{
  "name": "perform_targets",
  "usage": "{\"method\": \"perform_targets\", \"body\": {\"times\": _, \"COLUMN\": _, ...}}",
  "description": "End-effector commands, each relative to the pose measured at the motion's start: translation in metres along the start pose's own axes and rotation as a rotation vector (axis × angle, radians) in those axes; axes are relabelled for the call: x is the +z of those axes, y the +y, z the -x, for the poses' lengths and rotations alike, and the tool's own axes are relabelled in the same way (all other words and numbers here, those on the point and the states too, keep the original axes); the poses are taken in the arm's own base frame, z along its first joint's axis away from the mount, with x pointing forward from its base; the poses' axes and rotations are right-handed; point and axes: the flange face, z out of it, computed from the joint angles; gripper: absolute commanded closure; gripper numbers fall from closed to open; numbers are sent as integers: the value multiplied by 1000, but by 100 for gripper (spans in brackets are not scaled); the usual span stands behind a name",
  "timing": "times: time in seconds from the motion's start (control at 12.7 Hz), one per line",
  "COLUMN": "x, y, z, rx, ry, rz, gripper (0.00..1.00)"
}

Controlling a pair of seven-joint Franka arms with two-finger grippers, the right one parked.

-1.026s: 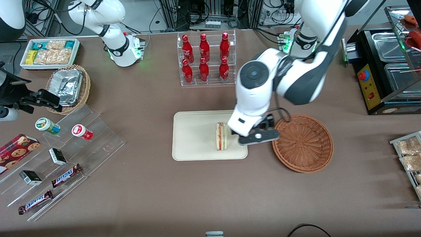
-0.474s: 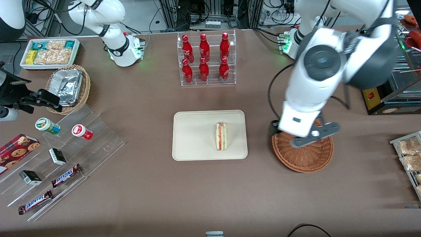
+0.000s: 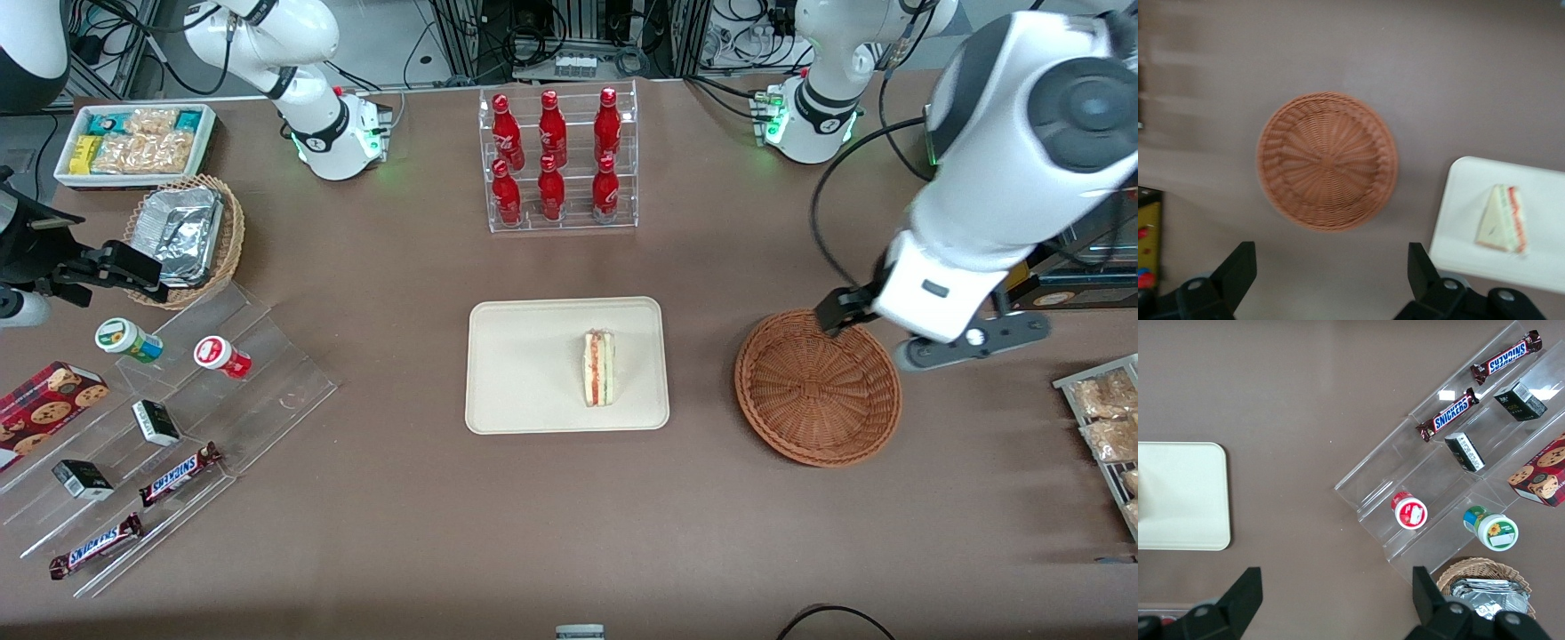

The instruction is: Place sandwich from basket to tray

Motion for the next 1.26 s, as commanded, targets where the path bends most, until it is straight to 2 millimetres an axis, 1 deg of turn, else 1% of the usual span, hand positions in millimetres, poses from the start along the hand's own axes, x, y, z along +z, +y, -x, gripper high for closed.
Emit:
{"method": "perform_targets", "body": {"times": 0.0, "x": -1, "y": -28, "z": 22, "rx": 89, "ry": -28, "rz": -18, "gripper": 0}}
{"method": "perform_targets", "body": {"times": 0.16, "x": 3, "y": -40, "z": 33, "rx": 129, "ry": -40, "rz": -17, "gripper": 0}}
{"method": "perform_targets", "body": {"times": 0.24, "x": 5, "y": -48, "z": 35, "rx": 127, "ry": -43, "rz": -22, "gripper": 0}}
{"method": "perform_targets", "body": {"times": 0.32, "x": 6, "y": -54, "z": 41, "rx": 135, "ry": -51, "rz": -12, "gripper": 0}}
{"method": "perform_targets", "body": {"times": 0.47, "x": 21, "y": -65, "z": 49, "rx": 170, "ry": -54, "rz": -18, "gripper": 0}}
{"method": "perform_targets", "body": {"times": 0.63, "x": 37, "y": -70, "z": 60, "rx": 161, "ry": -45, "rz": -29, "gripper": 0}}
{"method": "perform_targets", "body": {"times": 0.71, "x": 41, "y": -66, "z": 64, "rx": 168, "ry": -53, "rz": -32, "gripper": 0}}
{"method": "perform_targets", "body": {"times": 0.79, "x": 47, "y": -71, "z": 64, "rx": 157, "ry": -66, "rz": -33, "gripper": 0}}
{"method": "perform_targets", "body": {"times": 0.95, "x": 49, "y": -81, "z": 63, "rx": 138, "ry": -69, "rz": -17, "gripper": 0}}
{"method": "perform_targets", "body": {"times": 1.18, "x": 52, "y": -88, "z": 52, "rx": 114, "ry": -44, "rz": 25, "gripper": 0}}
